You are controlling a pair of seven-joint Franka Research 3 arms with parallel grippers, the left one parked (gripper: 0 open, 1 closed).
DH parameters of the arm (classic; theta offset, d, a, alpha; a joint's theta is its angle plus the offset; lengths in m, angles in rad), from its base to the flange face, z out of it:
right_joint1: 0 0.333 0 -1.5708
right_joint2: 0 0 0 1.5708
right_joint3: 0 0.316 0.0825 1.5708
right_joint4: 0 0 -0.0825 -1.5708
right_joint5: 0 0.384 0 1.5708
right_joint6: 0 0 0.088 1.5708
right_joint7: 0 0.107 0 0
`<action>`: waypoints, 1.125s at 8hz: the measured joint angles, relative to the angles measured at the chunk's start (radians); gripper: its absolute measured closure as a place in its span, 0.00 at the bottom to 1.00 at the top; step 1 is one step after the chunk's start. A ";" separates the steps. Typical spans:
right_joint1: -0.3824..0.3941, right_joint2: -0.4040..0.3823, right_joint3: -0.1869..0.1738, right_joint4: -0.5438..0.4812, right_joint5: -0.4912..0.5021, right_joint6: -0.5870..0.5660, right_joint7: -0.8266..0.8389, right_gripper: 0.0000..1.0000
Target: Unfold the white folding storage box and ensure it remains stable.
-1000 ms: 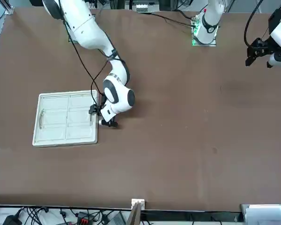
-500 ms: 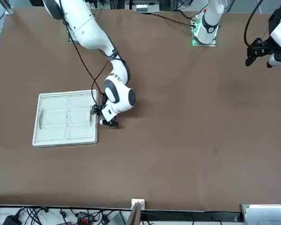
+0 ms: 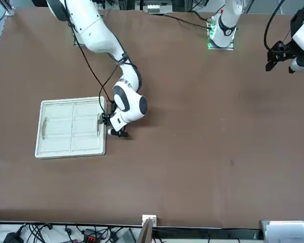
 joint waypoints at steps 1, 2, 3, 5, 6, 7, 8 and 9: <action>0.003 0.000 0.000 0.012 -0.008 -0.018 0.024 0.70; 0.010 0.000 0.000 0.016 -0.028 -0.033 0.066 0.70; 0.023 0.000 0.000 0.016 -0.054 -0.053 0.113 0.70; 0.051 0.002 -0.002 0.016 -0.096 -0.095 0.156 0.70; 0.062 0.002 -0.006 0.016 -0.105 -0.112 0.162 0.70; 0.071 0.002 -0.008 0.018 -0.119 -0.128 0.163 0.70; 0.081 0.002 -0.008 0.019 -0.143 -0.148 0.163 0.70; 0.091 0.002 -0.008 0.021 -0.161 -0.172 0.161 0.70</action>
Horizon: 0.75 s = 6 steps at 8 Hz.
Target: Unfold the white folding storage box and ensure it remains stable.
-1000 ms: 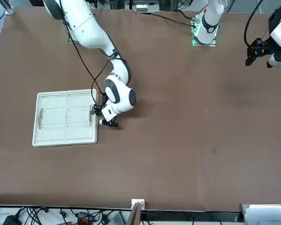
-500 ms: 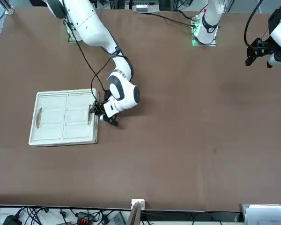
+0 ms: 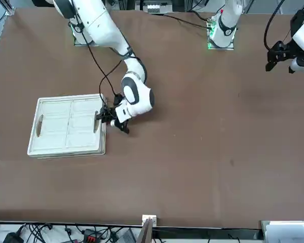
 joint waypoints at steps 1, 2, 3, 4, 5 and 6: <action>0.007 0.000 0.000 0.005 -0.009 -0.023 -0.008 0.70; 0.011 0.000 0.000 0.011 -0.014 -0.043 -0.019 0.70; 0.012 -0.001 0.000 0.022 -0.015 -0.060 -0.033 0.70; 0.012 -0.001 0.000 0.036 -0.015 -0.077 -0.051 0.70; 0.013 -0.001 0.000 0.049 -0.016 -0.093 -0.068 0.70; 0.013 -0.001 0.000 0.060 -0.016 -0.108 -0.085 0.70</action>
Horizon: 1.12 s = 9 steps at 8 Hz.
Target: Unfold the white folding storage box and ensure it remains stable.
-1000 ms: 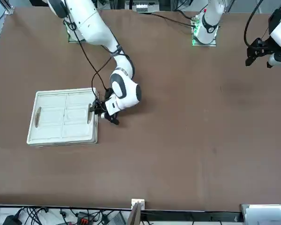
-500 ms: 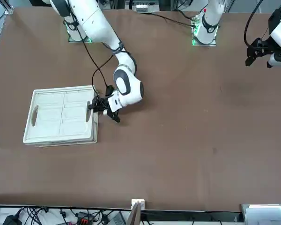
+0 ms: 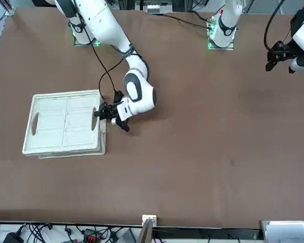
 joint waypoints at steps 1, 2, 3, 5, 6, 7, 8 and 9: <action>0.001 0.000 0.000 0.007 -0.004 -0.009 -0.019 0.70; 0.002 0.000 0.000 0.010 -0.020 -0.013 -0.039 0.70; 0.004 0.000 0.000 0.010 -0.033 -0.014 -0.047 0.70; 0.005 0.000 0.000 0.013 -0.042 -0.015 -0.049 0.70; 0.005 0.000 -0.002 0.019 -0.045 -0.016 -0.050 0.70; 0.005 0.000 -0.002 0.023 -0.053 -0.019 -0.052 0.70; 0.005 0.000 -0.002 0.028 -0.064 -0.025 -0.053 0.70; 0.005 0.000 -0.002 0.038 -0.071 -0.032 -0.055 0.70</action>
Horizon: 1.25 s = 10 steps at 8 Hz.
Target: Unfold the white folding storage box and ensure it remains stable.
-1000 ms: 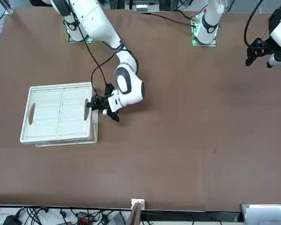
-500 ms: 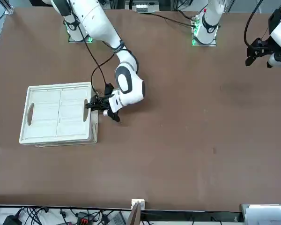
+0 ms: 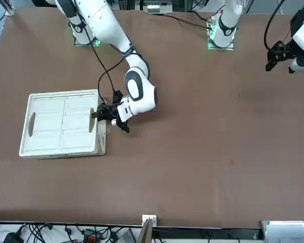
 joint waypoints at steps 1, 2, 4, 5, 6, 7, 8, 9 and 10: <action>0.000 0.000 0.000 0.008 -0.005 -0.005 -0.003 0.70; 0.000 0.000 0.000 0.014 -0.007 -0.008 -0.004 0.70; 0.000 0.000 0.000 0.023 -0.009 -0.011 -0.008 0.70; 0.001 0.000 -0.001 0.031 -0.012 -0.015 -0.024 0.70; 0.002 0.000 -0.001 0.041 -0.015 -0.027 -0.053 0.70; 0.005 -0.001 0.000 0.052 -0.016 -0.043 -0.089 0.70; 0.008 -0.002 0.000 0.059 -0.016 -0.057 -0.124 0.70; 0.009 -0.002 0.000 0.060 -0.016 -0.062 -0.155 0.70; 0.010 -0.002 0.000 0.061 -0.016 -0.064 -0.176 0.70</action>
